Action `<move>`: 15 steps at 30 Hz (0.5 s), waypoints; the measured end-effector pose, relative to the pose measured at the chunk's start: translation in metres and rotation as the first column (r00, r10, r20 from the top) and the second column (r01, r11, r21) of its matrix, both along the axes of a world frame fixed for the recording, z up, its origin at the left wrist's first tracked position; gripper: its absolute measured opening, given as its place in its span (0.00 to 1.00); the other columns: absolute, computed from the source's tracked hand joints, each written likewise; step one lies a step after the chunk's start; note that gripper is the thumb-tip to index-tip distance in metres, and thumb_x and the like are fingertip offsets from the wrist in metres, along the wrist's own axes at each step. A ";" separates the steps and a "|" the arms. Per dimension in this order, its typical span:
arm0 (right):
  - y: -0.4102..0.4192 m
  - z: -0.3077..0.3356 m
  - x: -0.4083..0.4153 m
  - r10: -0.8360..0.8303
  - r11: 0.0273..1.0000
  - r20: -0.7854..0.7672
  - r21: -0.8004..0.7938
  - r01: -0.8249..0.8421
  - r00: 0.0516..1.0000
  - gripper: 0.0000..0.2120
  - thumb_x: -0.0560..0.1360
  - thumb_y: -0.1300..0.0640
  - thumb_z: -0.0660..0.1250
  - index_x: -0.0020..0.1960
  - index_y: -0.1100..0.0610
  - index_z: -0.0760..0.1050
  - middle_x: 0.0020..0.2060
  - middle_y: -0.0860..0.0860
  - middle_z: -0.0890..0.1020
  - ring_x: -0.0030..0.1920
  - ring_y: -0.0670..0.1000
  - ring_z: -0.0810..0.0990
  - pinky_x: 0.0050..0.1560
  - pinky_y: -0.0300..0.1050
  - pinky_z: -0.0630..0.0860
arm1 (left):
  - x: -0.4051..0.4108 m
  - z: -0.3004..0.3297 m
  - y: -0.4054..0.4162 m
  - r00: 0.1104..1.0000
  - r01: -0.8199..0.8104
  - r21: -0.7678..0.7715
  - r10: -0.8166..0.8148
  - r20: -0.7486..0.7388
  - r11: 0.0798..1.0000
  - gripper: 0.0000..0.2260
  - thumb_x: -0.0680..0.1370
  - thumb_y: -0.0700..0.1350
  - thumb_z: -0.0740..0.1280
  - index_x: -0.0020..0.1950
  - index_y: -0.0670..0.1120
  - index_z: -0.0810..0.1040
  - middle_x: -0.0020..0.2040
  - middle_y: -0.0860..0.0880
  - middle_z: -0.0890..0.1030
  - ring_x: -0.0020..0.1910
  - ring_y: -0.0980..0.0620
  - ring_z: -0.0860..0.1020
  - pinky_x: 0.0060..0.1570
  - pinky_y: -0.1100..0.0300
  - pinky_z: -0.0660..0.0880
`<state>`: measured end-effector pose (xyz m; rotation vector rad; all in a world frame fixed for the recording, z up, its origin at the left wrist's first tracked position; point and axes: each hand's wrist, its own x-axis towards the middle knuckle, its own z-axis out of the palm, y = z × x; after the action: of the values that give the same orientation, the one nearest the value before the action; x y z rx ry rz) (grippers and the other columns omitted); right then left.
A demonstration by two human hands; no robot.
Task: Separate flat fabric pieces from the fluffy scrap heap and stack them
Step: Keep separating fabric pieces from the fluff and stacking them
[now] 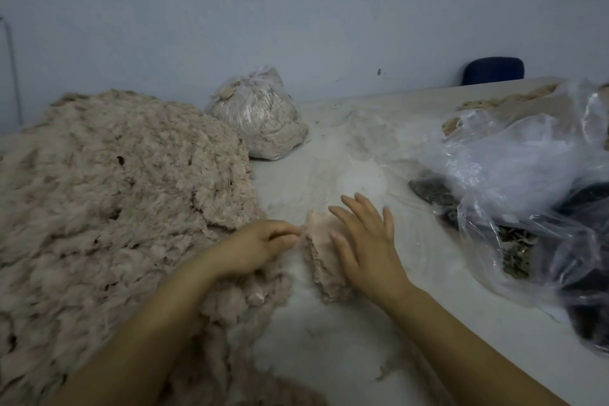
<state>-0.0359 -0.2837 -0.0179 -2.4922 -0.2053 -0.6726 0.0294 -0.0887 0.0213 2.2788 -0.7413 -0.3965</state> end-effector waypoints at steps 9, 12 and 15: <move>0.105 -0.022 -0.012 0.406 0.913 -0.456 0.237 -0.332 0.792 0.25 0.73 0.41 0.69 0.65 0.52 0.72 0.57 0.50 0.77 0.52 0.47 0.75 0.52 0.36 0.71 | -0.014 0.007 0.084 0.958 0.203 0.611 -0.284 0.038 0.765 0.32 0.66 0.50 0.78 0.68 0.52 0.73 0.69 0.59 0.68 0.68 0.60 0.65 0.64 0.71 0.60; 0.123 -0.032 -0.007 0.397 0.902 -0.442 0.352 -0.251 0.805 0.12 0.73 0.47 0.70 0.52 0.53 0.77 0.44 0.47 0.78 0.43 0.38 0.75 0.44 0.34 0.70 | -0.013 -0.009 0.089 0.963 0.099 0.480 -0.206 0.175 0.872 0.11 0.71 0.37 0.69 0.52 0.46 0.81 0.58 0.51 0.79 0.57 0.53 0.76 0.59 0.57 0.72; 0.122 -0.032 -0.005 0.377 0.797 -0.260 0.580 -0.169 0.889 0.08 0.77 0.62 0.65 0.40 0.57 0.74 0.33 0.45 0.74 0.32 0.36 0.72 0.38 0.35 0.67 | -0.011 -0.018 0.093 0.982 0.030 0.313 -0.086 0.167 0.949 0.03 0.74 0.43 0.70 0.47 0.49 0.79 0.45 0.57 0.82 0.47 0.59 0.78 0.50 0.62 0.75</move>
<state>-0.0404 -0.1619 -0.0502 -1.9254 -0.2024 -0.1018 0.0180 0.0041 0.0031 2.6188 -0.8907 -0.3587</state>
